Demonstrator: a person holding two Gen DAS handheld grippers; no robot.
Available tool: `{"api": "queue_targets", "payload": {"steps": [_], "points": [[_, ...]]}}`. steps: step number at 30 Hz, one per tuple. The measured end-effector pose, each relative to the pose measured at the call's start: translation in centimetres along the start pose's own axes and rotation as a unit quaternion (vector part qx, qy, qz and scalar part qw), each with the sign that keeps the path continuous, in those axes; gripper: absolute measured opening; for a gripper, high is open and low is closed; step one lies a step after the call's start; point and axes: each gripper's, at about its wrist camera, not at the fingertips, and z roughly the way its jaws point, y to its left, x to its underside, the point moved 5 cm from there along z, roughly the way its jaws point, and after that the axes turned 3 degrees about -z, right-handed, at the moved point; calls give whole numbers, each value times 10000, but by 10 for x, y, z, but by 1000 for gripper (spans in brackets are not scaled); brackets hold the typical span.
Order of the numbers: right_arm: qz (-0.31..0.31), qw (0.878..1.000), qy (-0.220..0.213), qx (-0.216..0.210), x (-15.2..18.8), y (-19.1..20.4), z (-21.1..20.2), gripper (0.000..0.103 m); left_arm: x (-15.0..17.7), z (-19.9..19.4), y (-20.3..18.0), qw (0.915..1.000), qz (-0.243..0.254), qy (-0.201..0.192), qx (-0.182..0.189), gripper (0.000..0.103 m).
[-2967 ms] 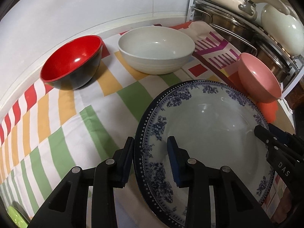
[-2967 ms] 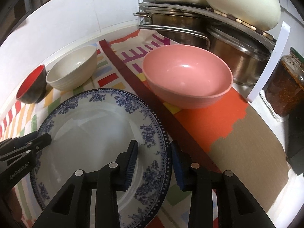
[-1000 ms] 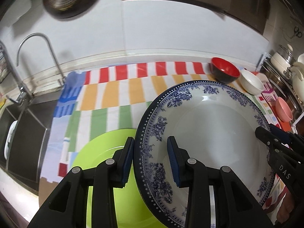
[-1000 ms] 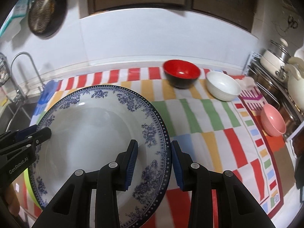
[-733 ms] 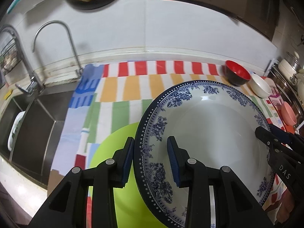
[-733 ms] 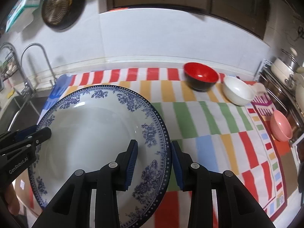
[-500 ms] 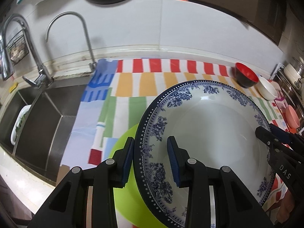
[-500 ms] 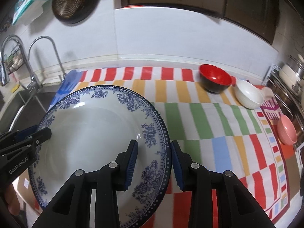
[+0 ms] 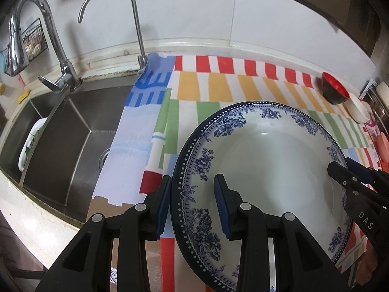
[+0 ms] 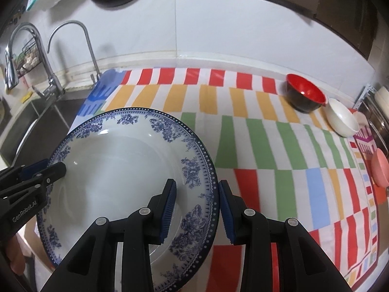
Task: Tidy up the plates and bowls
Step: 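Carry the held plate with the left tool onto the green plate stack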
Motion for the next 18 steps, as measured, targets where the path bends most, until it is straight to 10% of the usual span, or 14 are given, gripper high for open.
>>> {"api": "queue_targets", "payload": {"steps": [18], "points": [[-44, 9983, 577, -55, 18, 10, 36, 36, 13, 33, 6, 9989, 39, 467, -47, 36]]}}
